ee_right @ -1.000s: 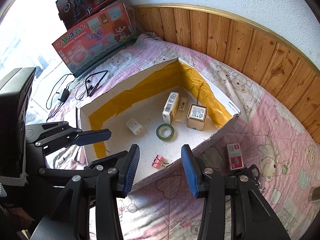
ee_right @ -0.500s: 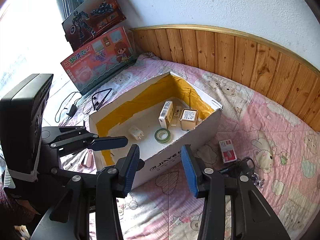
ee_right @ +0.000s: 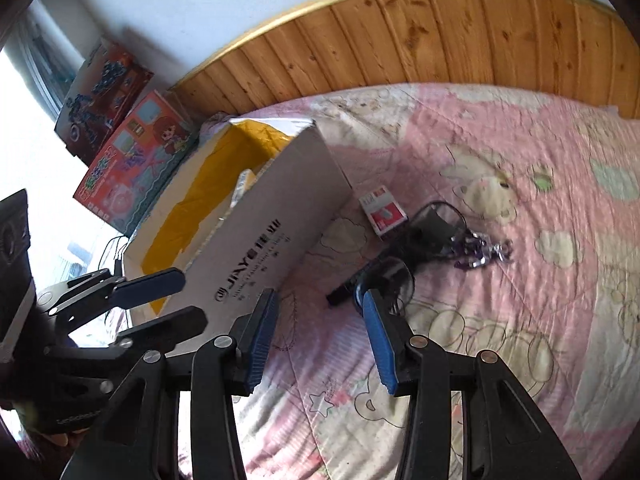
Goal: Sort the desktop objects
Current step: 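Withdraw both tools from the box toward the black marker and glasses, then grasp the black marker with the left tool while the right tool grasps the black glasses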
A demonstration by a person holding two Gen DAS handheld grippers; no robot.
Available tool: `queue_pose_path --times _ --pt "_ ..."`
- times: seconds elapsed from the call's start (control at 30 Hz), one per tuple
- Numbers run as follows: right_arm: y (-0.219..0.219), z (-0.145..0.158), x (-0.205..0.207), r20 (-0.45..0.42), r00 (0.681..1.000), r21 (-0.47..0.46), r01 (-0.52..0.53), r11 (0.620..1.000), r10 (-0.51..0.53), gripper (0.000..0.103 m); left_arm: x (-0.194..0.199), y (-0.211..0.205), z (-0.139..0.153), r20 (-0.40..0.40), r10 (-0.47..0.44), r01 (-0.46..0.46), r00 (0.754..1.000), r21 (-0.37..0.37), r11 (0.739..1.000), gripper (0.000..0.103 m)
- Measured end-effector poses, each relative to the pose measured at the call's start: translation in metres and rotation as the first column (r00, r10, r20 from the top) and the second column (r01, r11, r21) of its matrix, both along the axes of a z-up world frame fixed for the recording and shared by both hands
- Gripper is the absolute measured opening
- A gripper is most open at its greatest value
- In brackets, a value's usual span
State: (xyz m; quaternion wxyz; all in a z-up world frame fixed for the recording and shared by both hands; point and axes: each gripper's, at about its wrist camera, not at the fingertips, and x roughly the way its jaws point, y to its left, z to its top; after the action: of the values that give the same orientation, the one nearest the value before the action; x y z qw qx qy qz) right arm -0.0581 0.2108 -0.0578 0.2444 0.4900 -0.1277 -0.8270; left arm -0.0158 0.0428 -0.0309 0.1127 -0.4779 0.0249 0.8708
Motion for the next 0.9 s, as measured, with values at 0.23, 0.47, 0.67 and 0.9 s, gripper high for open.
queue_pose_path --times 0.23,0.47,0.67,0.9 --pt "0.014 -0.059 -0.038 0.144 0.98 -0.034 0.141 0.989 -0.135 0.055 -0.013 0.01 -0.019 0.036 -0.005 0.005 0.999 0.007 1.0 0.043" --pt "-0.002 -0.089 -0.071 0.164 0.975 0.015 0.151 0.988 -0.151 0.056 -0.028 0.014 -0.034 0.061 0.007 -0.009 0.998 0.031 0.999 0.043" --pt "0.007 -0.089 -0.067 0.154 0.985 0.057 0.07 0.996 -0.078 0.031 -0.044 0.013 -0.053 0.072 0.039 -0.043 0.997 0.044 0.998 0.044" --pt "0.039 -0.084 -0.048 0.197 0.98 0.196 -0.017 0.98 -0.023 0.012 -0.068 0.02 -0.087 0.069 0.086 -0.082 0.994 -0.058 0.995 0.044"
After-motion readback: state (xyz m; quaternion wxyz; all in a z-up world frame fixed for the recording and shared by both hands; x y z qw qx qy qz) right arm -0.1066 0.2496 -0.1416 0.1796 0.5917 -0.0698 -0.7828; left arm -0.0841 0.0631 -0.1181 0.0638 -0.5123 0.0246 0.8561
